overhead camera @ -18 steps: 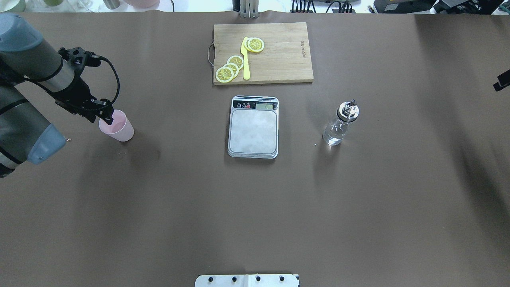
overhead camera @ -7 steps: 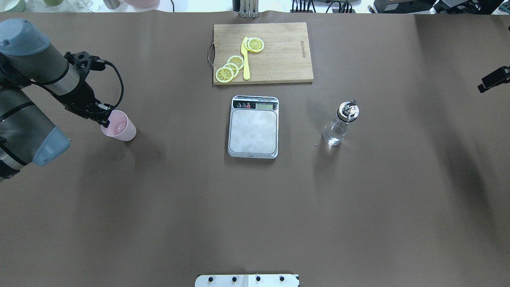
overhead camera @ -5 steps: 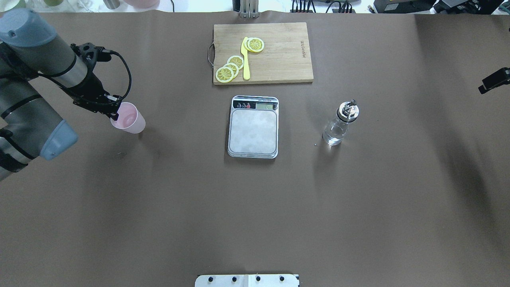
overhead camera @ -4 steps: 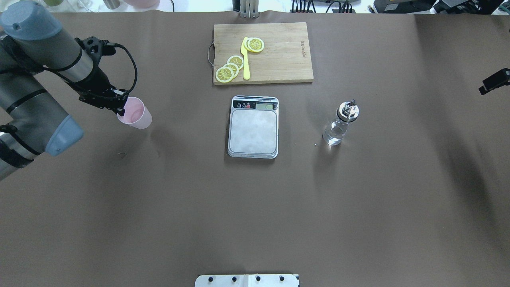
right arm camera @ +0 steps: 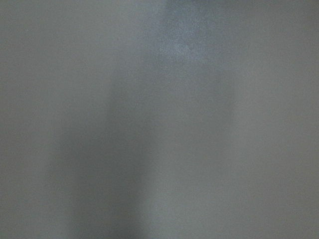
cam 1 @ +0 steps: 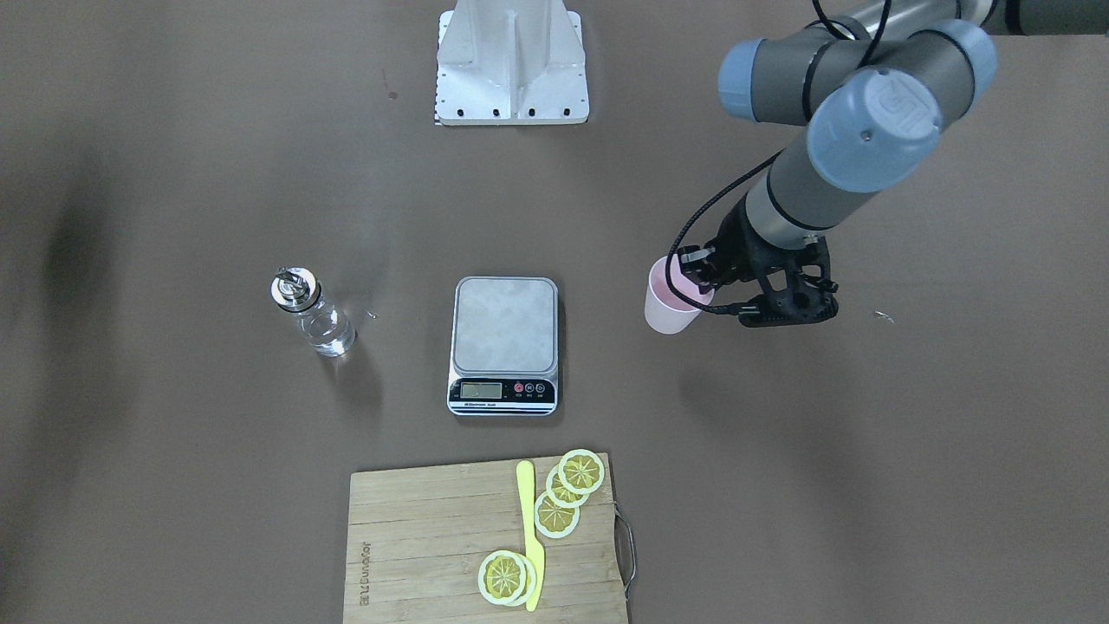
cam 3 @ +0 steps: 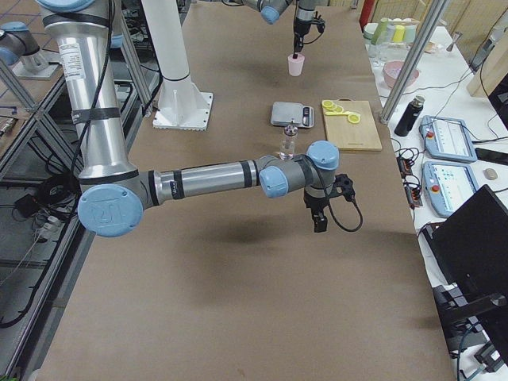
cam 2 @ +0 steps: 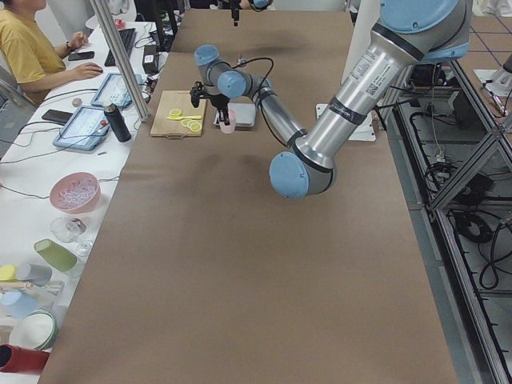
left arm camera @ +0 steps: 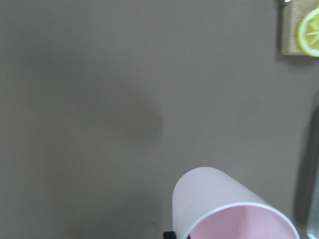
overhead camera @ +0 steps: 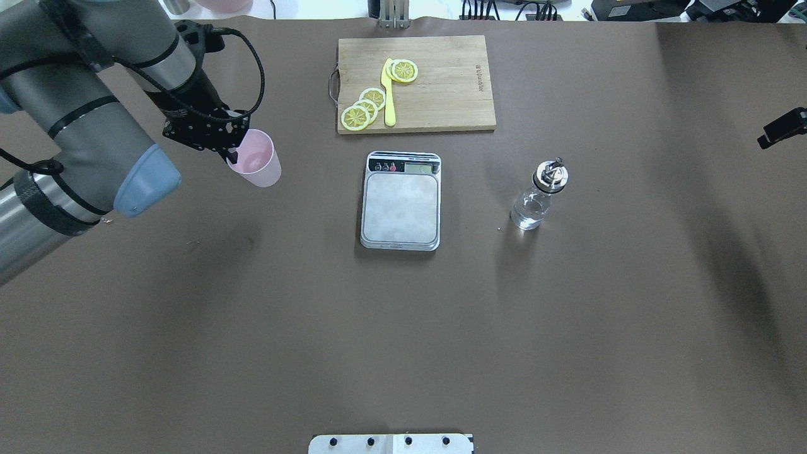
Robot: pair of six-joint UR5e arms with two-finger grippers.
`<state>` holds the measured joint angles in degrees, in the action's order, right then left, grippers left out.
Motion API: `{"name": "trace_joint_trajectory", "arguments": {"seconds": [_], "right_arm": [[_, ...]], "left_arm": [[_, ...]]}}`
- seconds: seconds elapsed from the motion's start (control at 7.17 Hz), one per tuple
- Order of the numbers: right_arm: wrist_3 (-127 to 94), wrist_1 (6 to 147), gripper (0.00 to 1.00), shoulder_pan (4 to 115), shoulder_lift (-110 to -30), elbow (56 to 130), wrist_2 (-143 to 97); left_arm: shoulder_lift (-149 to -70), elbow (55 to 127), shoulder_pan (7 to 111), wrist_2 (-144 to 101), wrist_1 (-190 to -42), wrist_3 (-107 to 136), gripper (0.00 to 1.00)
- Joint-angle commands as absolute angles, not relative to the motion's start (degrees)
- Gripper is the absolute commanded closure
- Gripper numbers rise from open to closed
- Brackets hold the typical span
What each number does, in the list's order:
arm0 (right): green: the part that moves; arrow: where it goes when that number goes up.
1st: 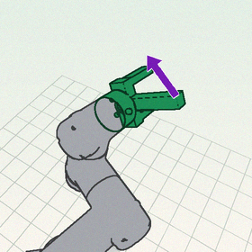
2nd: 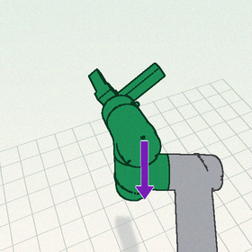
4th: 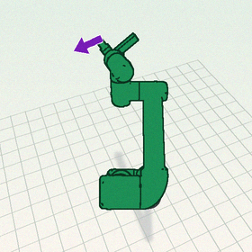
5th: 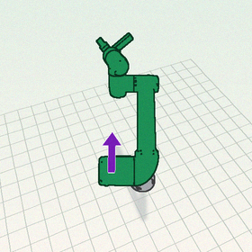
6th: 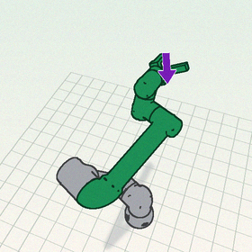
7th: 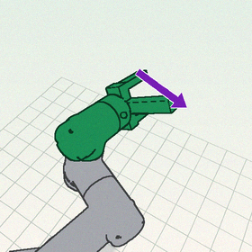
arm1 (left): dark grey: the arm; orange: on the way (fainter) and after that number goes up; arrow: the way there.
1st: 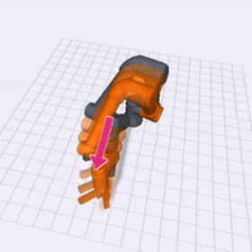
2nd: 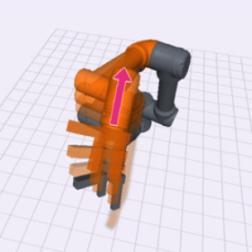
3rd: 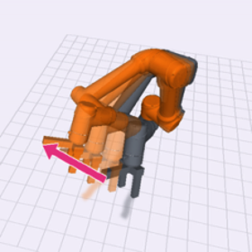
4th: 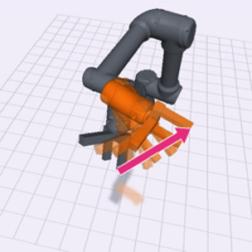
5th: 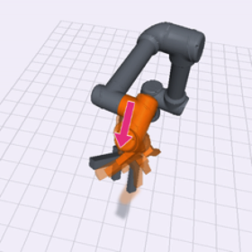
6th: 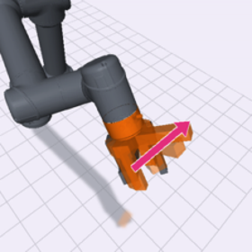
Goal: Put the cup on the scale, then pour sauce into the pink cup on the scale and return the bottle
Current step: 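Carry the pink cup with the left gripper onto the scale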
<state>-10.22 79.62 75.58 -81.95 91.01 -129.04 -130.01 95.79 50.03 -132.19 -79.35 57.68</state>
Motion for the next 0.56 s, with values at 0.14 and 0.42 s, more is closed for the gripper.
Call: {"name": "trace_joint_trajectory", "arguments": {"seconds": [0.14, 0.42], "right_arm": [[-10.20, 79.72, 0.00, 75.50, -82.18, 90.88, -129.29], [-10.20, 79.63, 0.00, 75.50, -82.18, 91.05, -129.20]], "left_arm": [[-140.59, 89.41, 45.01, -131.84, -78.92, 70.80, 1.00], [-143.59, 86.25, 42.29, -128.42, -79.71, 74.69, 1.00]]}}
